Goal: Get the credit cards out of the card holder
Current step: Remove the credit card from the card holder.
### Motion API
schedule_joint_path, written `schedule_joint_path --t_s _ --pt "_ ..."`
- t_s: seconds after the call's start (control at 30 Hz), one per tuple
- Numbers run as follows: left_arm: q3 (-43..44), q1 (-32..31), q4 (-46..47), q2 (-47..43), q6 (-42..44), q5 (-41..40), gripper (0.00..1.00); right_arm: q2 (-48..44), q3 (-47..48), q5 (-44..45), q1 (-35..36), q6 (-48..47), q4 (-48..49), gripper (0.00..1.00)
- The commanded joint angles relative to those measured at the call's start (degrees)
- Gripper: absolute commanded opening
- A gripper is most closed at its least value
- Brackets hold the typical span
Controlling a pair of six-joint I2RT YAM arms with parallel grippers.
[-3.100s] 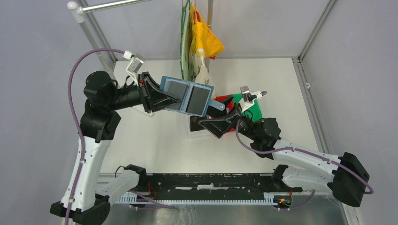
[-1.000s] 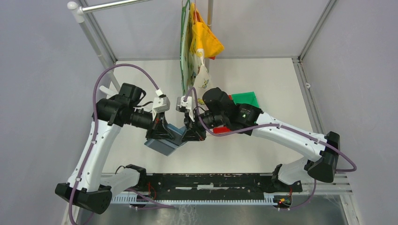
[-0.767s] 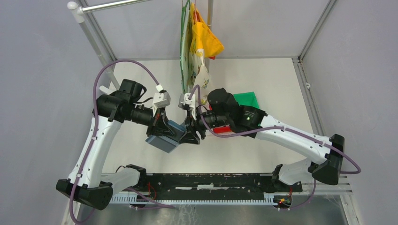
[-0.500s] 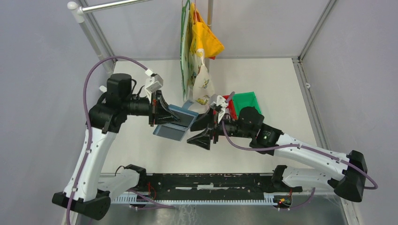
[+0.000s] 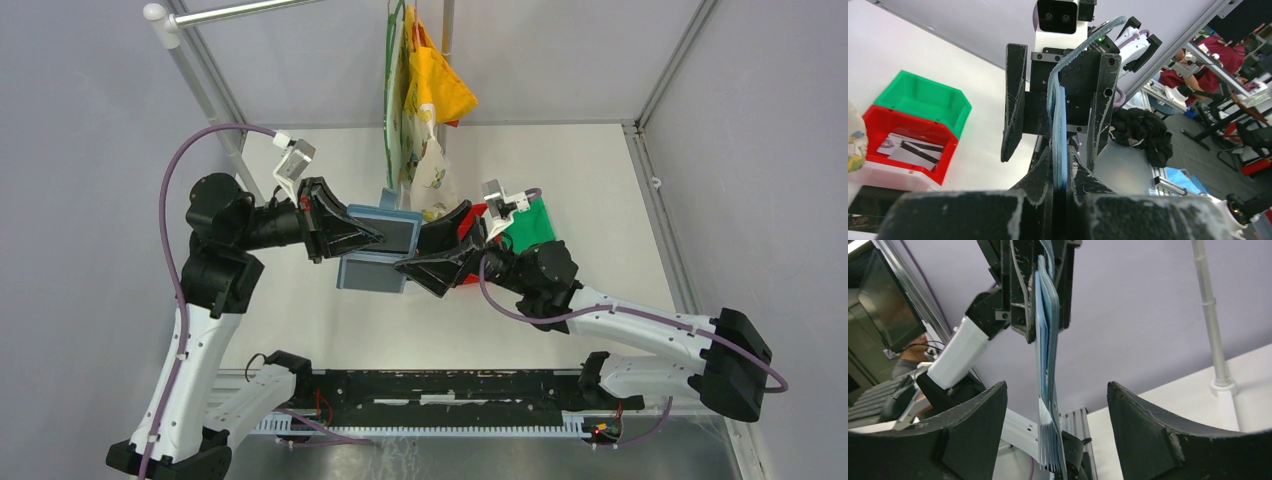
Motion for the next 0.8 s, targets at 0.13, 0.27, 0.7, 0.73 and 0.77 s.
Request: schedule_joint_path --t_s 0.13,0.27,0.7,0.73,0.77 --pt "-0.93 -0.12 5.74 -1.46 -6.76 -0.26 0.02 4.32 3.57 -4.19 -0.14 7.64 11.04 0.50" --pt "0.02 -0.14 -0.37 -1.63 -0.83 -1.04 0.04 2.99 4.26 -6.51 -0.65 6.50 4.17 0.09" --pt "4.28 -0.13 -27.48 2.63 29.61 5.32 0.47 3.01 22.94 -19.79 -1.91 -18.60 -49.15 0.00" --pt "4.40 -0.13 -29.02 2.80 33.01 5.87 0.45 3.92 24.64 -20.16 -1.89 -19.92 -52.90 0.00" --pt "4.70 -0.15 -30.88 3.07 35.29 6.40 0.43 4.62 26.54 -20.51 -1.90 -21.49 -55.96 0.00"
